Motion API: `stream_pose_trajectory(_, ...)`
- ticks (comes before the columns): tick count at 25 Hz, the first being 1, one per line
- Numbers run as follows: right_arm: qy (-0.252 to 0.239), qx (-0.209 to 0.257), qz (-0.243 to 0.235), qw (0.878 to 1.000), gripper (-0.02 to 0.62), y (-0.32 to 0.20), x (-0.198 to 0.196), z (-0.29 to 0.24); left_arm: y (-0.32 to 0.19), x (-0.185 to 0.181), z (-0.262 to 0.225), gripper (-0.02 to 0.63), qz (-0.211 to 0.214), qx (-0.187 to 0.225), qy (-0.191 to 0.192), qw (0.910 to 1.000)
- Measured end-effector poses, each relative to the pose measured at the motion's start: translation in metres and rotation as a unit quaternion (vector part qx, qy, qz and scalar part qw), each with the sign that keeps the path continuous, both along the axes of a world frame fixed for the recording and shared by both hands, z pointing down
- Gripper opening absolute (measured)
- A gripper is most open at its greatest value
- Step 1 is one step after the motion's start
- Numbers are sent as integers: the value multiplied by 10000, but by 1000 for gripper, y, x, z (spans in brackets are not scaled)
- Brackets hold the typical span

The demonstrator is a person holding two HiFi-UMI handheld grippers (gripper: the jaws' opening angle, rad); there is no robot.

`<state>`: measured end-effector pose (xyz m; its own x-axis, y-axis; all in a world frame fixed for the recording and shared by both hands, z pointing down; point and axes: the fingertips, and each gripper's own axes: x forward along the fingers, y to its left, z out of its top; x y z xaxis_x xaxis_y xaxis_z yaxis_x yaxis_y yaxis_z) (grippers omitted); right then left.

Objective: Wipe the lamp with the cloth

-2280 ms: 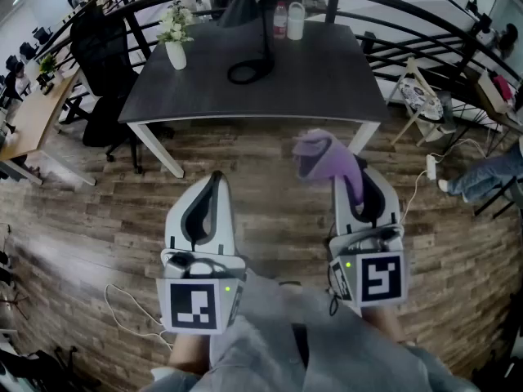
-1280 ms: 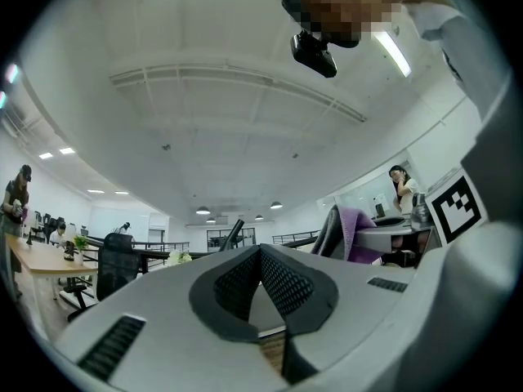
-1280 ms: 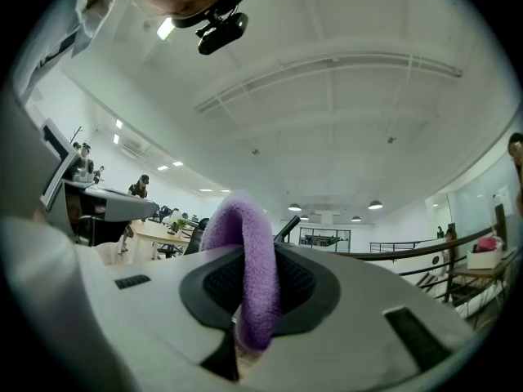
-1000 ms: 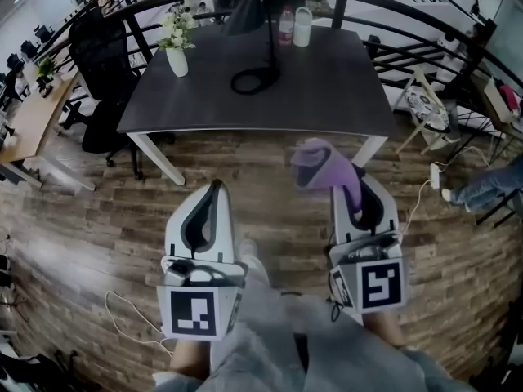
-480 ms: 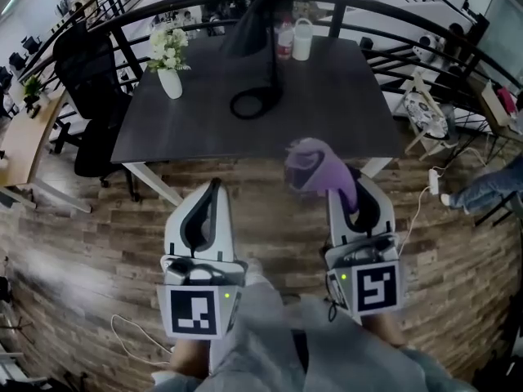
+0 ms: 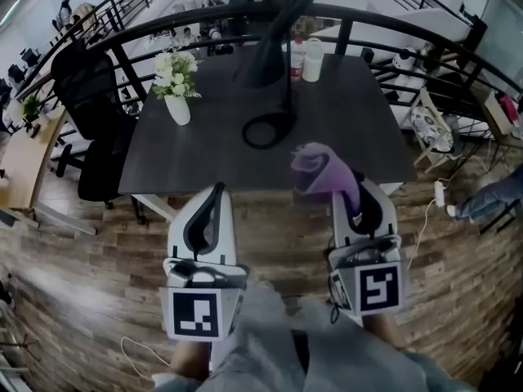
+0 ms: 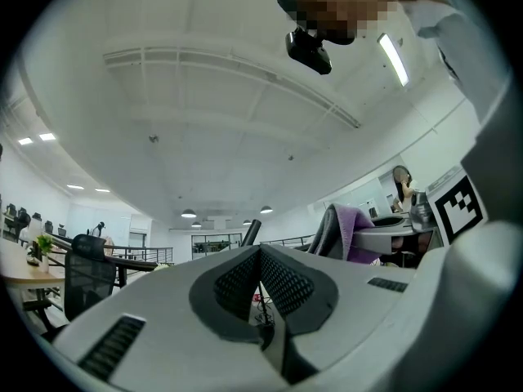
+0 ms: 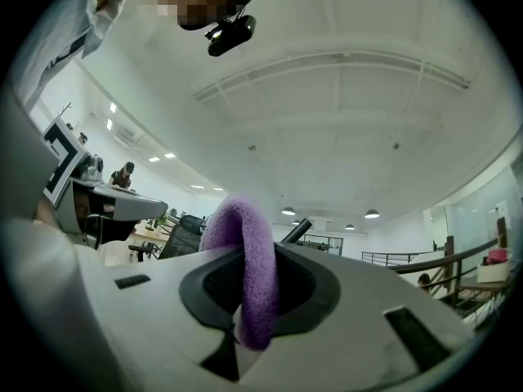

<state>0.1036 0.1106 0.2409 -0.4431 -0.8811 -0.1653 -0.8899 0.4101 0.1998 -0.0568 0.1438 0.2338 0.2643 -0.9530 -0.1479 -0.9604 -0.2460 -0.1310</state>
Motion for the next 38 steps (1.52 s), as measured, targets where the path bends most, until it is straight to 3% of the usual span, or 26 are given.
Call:
stream_pose_trajectory(10, 17, 164, 261, 9995, 52, -46, -25, -4, -37, -43, 4, 5, -126, 188, 46, 9997)
stream_pose_trajectory(19, 154, 242, 307, 9991, 52, -92, -29, -8, -69, -53, 14, 5, -161, 45, -23, 9999)
stream_pose_trajectory(38, 442, 692, 359, 9960, 52, -280, -7, -55, -217, -44, 8, 5, -611, 25, 113, 9981)
